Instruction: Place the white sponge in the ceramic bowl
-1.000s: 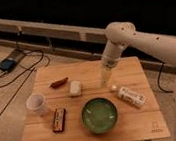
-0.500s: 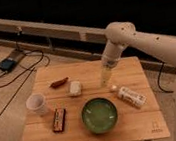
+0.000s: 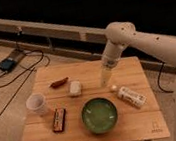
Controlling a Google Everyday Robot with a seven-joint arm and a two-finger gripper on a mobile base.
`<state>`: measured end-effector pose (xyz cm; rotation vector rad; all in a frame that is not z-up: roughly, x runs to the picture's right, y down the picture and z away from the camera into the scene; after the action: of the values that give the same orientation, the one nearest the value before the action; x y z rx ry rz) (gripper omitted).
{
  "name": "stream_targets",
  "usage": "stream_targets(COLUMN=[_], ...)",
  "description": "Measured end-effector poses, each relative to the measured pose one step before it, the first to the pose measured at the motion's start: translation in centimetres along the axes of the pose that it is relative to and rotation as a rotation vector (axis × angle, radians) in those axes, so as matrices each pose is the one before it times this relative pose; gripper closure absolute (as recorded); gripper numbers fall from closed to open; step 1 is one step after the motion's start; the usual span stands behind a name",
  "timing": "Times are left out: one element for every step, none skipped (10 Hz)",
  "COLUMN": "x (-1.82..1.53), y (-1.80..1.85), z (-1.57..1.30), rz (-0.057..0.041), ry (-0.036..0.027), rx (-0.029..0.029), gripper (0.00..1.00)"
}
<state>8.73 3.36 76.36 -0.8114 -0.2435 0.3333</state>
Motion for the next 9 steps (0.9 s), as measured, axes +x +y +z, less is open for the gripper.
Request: stream_targets(x=[0.002, 0.0, 0.001, -0.003, -0.066, -0.054, -0.769, -0.946, -2.004], y=[0.001, 0.0, 0.0, -0.002, -0.081, -0.402, -0.671, -0.93, -1.758], z=[0.003, -0.003, 0.001, 0.001, -0.03, 0.097, 0.463, 0.54, 0.955], rz=[-0.00003, -0.00001, -0.00001, -0.00005, -0.00149, -0.01387, -0.04632, -0.0562, -0.10092], ry=[0.00001, 0.00002, 0.00001, 0.00001, 0.00049, 0.01332, 0.02368, 0.02661, 0.03891], rx=[-0.00004, 0.00002, 0.00001, 0.00004, 0.00225, 0.01201, 0.02132, 0.03077, 0.06016], gripper=[0.2, 0.2, 0.2, 0.2, 0.2, 0.2, 0.2, 0.2, 0.2])
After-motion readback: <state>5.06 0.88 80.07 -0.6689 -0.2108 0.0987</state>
